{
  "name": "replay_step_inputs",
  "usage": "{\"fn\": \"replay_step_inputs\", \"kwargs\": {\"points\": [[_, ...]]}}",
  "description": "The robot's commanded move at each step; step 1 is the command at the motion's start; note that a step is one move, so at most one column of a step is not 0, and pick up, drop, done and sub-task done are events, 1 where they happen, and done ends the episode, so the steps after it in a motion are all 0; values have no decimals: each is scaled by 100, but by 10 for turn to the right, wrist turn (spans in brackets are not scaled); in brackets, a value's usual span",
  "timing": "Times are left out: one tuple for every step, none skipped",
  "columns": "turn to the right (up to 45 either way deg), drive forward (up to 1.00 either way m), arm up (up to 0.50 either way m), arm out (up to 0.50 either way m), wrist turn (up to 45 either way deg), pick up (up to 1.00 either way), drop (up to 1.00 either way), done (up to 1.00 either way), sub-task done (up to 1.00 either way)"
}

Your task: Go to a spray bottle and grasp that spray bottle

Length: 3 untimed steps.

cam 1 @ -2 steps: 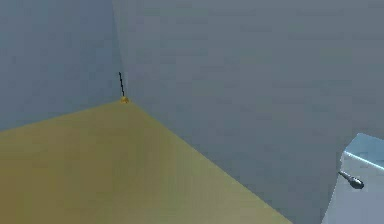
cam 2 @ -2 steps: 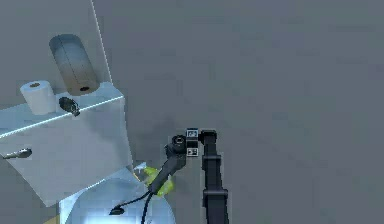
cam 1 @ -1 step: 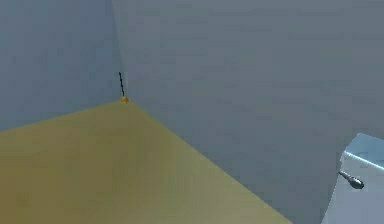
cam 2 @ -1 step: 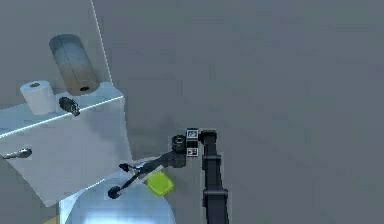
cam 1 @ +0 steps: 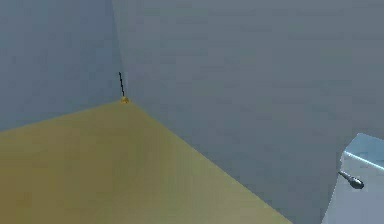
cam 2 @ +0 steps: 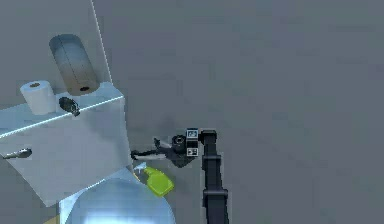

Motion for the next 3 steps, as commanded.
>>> {"fn": "replay_step_inputs", "kwargs": {"points": [[0, 0, 0, 0, 60, 0, 0, 0, 0], [0, 0, -30, 0, 0, 0, 0, 0, 0], [0, 0, 0, 0, 0, 100, 0, 0, 0]]}}
